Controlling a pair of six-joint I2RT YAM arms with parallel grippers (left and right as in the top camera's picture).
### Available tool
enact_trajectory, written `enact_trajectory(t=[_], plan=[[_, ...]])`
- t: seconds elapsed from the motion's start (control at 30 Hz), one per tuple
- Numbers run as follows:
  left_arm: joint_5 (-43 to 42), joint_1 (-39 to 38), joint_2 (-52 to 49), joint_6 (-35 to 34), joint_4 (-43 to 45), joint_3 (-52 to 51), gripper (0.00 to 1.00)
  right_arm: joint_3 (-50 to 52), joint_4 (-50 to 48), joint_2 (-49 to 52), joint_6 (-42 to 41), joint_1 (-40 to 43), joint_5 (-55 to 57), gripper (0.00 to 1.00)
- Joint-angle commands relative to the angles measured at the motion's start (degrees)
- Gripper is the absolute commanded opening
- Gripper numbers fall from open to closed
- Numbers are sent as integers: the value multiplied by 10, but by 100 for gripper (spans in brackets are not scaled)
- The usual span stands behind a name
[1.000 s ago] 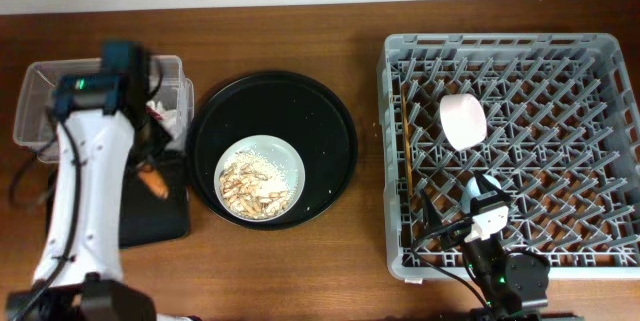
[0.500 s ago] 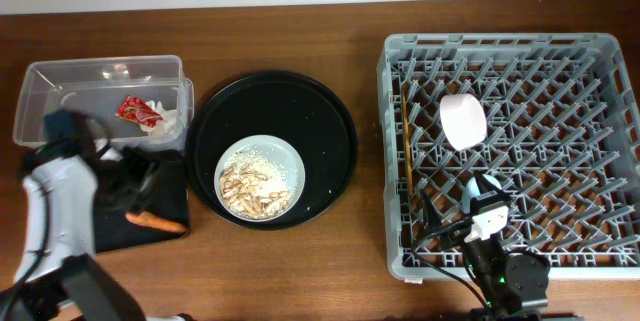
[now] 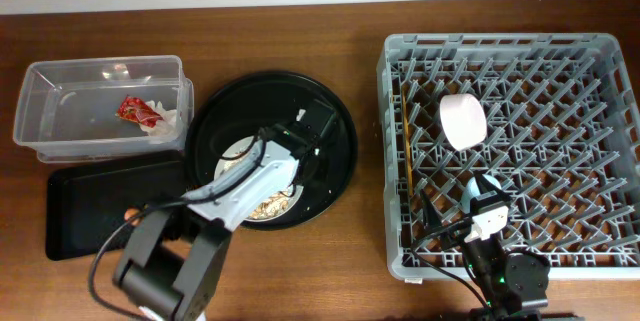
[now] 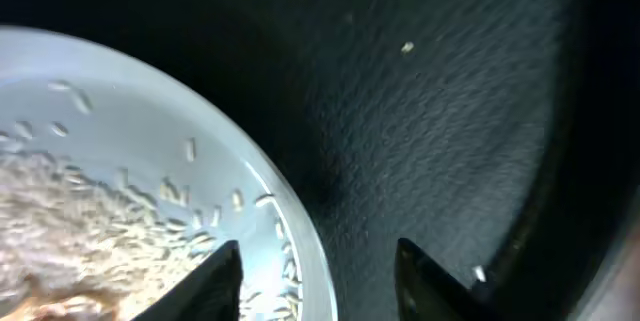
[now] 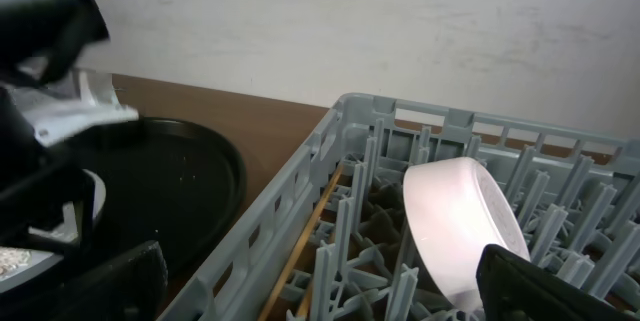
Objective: Sort waste into correct bins and load items into the dishwasher rack
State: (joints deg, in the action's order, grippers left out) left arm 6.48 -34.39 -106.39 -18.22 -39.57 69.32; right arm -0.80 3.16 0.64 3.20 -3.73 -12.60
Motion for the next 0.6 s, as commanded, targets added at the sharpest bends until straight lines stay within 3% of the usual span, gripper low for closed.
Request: enact_trajectory(t=[0.0,0.13,0.23,0.43,0.57], plan=[[14,-11,-36,8,1,2,26,5,0,-3,0,4,-5,98],[26,-17,-40,13,3,2,2,5,0,-3,0,4,-5,98],[54,-18,-40,12,3,3,1,5,0,-3,0,4,-5,98],[139,-18,23,-49,-162,123,1,5,0,-3,0,4,-5,98],[143,-4,113,-96,-230,135,1,5,0,-3,0,4,-5,98]])
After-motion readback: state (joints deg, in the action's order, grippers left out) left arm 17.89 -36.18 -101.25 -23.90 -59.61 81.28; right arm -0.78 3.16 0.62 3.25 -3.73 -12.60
